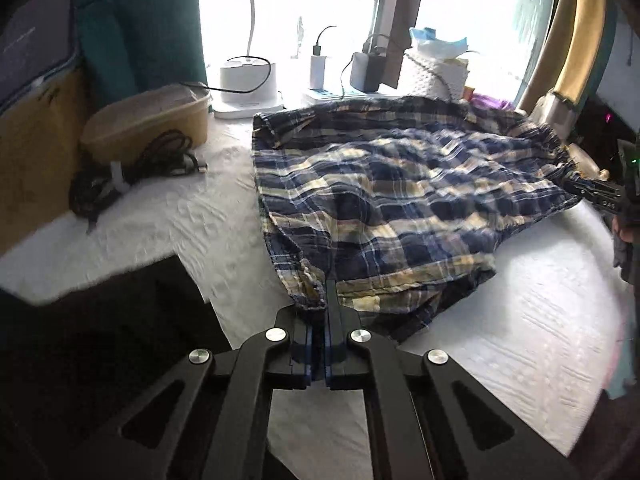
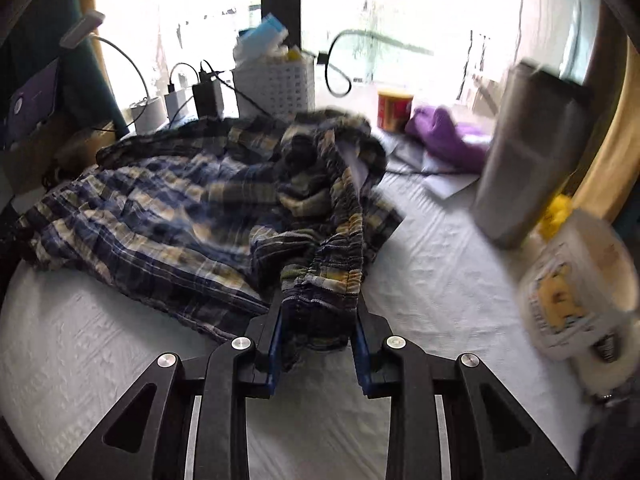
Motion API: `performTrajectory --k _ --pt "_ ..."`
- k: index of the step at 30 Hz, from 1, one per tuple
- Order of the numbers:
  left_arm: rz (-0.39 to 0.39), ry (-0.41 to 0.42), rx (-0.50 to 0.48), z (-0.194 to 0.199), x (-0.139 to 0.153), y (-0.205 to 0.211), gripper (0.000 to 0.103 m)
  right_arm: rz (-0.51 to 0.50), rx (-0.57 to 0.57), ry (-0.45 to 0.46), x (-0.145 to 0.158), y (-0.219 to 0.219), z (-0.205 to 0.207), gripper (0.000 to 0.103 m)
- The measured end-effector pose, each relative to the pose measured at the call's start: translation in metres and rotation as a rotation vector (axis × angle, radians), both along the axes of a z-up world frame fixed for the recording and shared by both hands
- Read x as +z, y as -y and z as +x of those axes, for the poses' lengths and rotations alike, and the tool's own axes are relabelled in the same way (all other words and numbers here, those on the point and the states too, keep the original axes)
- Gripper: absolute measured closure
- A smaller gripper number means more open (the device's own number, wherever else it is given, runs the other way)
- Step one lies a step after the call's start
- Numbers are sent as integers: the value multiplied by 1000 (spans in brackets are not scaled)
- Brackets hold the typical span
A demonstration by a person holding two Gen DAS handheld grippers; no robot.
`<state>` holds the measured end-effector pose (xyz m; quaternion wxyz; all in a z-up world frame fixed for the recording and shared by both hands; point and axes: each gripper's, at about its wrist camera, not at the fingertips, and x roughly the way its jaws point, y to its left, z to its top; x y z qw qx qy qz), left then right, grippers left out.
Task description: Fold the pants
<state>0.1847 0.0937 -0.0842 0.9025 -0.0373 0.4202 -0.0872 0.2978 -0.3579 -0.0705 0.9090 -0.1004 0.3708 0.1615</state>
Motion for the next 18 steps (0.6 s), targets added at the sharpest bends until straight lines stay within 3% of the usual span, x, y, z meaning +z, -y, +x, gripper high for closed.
performTrajectory --k 9,14,18 --pt "-91 -18 -40 -71 4 38 101 -77 -1 35 36 24 -28 74" --pt "-102 -53 -46 -86 -8 43 101 -56 -26 9 18 43 -46 74" --pt "-68 -86 -47 -84 -18 50 101 -22 -56 -13 -2 53 -52 74"
